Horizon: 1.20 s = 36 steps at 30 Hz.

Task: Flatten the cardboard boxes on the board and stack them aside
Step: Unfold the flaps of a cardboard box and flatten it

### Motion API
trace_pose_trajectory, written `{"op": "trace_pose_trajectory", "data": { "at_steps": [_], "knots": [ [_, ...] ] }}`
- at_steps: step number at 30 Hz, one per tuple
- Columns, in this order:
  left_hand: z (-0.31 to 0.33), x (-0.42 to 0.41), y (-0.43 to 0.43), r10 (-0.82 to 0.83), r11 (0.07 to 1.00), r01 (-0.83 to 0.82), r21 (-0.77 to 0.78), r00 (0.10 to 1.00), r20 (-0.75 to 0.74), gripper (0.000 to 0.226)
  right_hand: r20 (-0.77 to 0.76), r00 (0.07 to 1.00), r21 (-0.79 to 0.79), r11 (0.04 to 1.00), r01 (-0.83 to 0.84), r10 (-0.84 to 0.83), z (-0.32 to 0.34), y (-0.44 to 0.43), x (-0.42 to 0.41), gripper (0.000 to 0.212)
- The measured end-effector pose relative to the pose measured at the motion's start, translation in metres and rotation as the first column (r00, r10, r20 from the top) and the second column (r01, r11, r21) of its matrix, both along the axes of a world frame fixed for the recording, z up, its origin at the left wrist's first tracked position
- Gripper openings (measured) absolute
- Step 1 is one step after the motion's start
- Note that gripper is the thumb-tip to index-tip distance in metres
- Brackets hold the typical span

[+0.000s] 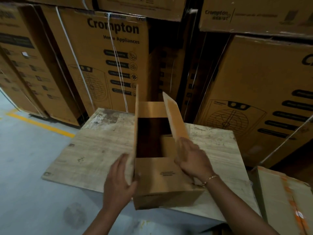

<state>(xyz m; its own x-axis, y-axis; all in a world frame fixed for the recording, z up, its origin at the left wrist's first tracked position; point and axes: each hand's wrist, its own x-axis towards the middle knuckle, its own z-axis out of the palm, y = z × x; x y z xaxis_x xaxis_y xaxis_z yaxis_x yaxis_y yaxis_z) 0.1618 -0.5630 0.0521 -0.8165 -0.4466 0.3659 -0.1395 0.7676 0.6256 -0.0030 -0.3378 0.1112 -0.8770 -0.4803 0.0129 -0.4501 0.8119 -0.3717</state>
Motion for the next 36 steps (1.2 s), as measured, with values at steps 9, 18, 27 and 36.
{"op": "trace_pose_trajectory", "data": {
  "at_steps": [9, 18, 27, 36],
  "knots": [
    [0.004, 0.035, -0.046, 0.430, 0.886, -0.393, -0.246, 0.896, 0.115, 0.076, -0.078, 0.975, 0.386, 0.895, 0.221, -0.207, -0.008, 0.119, -0.046, 0.067],
    [-0.051, -0.003, 0.006, -0.111, 0.728, -0.289, 0.621, 0.845, 0.523, 0.118, 0.590, 0.802, -0.066, 0.985, 0.161, -0.092, -0.068, 0.083, -0.020, 0.069],
    [-0.068, -0.011, -0.011, 0.054, 0.469, -0.447, 0.762, 0.875, 0.480, 0.077, 0.603, 0.797, -0.282, 0.944, 0.171, 0.035, -0.048, 0.066, -0.067, 0.055],
    [-0.008, 0.009, -0.006, -0.347, 0.531, -0.170, 0.830, 0.850, 0.396, 0.099, 0.691, 0.679, -0.123, 0.966, -0.227, 0.247, -0.036, 0.107, -0.044, 0.058]
  ]
}}
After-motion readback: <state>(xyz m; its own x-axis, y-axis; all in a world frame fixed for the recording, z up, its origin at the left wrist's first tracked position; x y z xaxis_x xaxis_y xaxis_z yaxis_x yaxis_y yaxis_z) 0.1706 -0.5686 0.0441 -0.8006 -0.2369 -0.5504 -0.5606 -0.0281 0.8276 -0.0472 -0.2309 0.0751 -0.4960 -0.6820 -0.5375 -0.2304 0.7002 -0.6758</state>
